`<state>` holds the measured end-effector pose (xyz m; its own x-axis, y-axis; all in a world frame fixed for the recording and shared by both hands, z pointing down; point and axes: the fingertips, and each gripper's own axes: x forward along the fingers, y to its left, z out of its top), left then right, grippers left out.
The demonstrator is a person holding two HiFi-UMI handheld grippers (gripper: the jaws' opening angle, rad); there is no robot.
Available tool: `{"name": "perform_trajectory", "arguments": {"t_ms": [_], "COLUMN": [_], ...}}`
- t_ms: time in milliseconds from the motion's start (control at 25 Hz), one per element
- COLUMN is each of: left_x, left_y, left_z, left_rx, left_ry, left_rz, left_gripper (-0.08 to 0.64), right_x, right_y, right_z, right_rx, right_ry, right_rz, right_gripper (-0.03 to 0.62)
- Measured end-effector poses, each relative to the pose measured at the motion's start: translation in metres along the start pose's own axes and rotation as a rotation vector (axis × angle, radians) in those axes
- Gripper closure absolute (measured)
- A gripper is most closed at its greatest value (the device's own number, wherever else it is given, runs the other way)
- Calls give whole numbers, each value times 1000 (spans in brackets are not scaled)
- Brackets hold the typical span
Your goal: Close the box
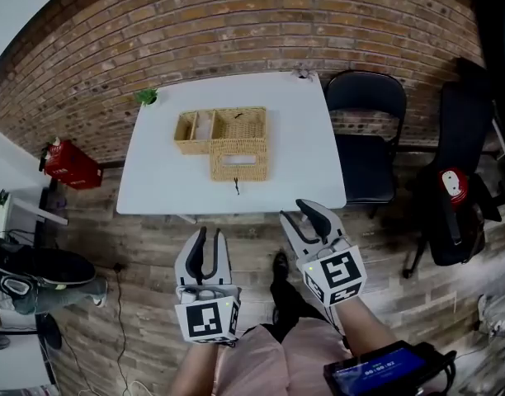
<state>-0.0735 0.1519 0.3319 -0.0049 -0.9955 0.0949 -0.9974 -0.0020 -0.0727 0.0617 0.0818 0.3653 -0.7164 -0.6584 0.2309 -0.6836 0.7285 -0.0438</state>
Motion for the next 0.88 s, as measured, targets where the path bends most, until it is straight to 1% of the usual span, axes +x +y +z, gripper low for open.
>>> {"name": "perform_trajectory", "arguments": {"t_ms": [360, 640, 880], "left_x": [68, 120, 154], "left_y": [27, 41, 53], "left_z": [-13, -10, 2], "left_rx": [6, 18, 23], "left_ry": [62, 65, 39], "left_rz": [13, 11, 8], "left_gripper": [462, 463, 464], "right_x": [70, 118, 146], "right_y": [-36, -67, -85], "right_z": [7, 18, 36], "right_rx": [19, 24, 4], "right_ry": [27, 18, 1], "right_rz": [30, 39, 42], "right_gripper": [443, 443, 443]}}
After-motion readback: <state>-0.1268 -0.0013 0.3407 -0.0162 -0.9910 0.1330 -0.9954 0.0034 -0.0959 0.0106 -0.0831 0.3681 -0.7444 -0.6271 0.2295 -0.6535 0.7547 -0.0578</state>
